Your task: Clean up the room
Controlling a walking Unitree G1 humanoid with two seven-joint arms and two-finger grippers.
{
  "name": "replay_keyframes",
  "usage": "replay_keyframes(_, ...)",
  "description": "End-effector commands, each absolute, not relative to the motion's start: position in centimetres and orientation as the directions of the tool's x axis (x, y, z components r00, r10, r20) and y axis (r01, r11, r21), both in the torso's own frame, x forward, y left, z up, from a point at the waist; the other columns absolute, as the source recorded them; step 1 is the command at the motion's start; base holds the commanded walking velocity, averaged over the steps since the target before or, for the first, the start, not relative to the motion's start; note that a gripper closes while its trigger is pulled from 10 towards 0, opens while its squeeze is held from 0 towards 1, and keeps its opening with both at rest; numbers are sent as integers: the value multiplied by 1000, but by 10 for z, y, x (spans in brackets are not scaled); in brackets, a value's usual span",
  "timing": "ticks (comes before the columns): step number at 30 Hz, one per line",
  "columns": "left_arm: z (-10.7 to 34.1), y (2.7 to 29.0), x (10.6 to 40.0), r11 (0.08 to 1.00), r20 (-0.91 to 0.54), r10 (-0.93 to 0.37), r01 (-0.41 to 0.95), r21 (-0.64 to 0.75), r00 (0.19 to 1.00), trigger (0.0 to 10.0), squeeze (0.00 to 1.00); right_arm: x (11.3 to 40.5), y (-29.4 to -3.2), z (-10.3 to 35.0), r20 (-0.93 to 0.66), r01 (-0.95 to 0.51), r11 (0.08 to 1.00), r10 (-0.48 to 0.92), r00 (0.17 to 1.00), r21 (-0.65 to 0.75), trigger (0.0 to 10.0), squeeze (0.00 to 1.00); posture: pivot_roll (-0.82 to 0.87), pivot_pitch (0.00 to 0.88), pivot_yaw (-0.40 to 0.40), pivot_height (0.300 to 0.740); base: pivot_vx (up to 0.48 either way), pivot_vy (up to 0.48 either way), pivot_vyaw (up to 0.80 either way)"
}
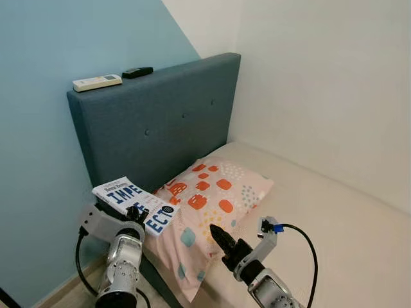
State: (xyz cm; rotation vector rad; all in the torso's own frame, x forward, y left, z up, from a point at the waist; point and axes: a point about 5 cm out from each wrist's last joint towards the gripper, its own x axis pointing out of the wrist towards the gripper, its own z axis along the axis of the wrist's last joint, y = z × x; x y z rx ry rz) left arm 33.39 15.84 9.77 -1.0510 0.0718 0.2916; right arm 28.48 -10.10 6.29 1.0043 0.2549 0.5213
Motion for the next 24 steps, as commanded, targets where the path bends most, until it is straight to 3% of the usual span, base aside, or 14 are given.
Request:
replay_keyframes(1,117,151,338,423,-97,185,-168,-891,978,10000,0,279,-98,65,70,-295,334,548,833,895,10000,1000,37,82,-48,728,0,0,0)
replay_keyframes(8,134,153,341,341,-8,175,-68,-938,985,10000,0,269,-85,84,212,-319,66,618,757,946,10000,1000,41,82,-51,728,0,0,0)
replay_keyframes(17,145,144,342,316,47,93,15,-949,995,10000,0,271,-82,93,245,-316,9,613,751,949,10000,1000,40,79,-51,728,0,0,0)
replay_keyframes(18,147,140,341,314,72,58,50,-948,996,10000,0,272,-83,93,239,-299,-5,613,753,954,10000,208,41,78,-51,728,0,0,0)
replay_keyframes(19,149,137,339,311,94,35,79,-947,995,10000,0,273,-83,93,232,-280,-19,614,755,960,10000,0,41,78,-51,728,0,0,0)
replay_keyframes(24,155,134,336,258,159,6,152,-954,987,10000,0,272,-84,93,221,-232,-64,617,755,971,10000,0,42,81,-53,728,0,0,0)
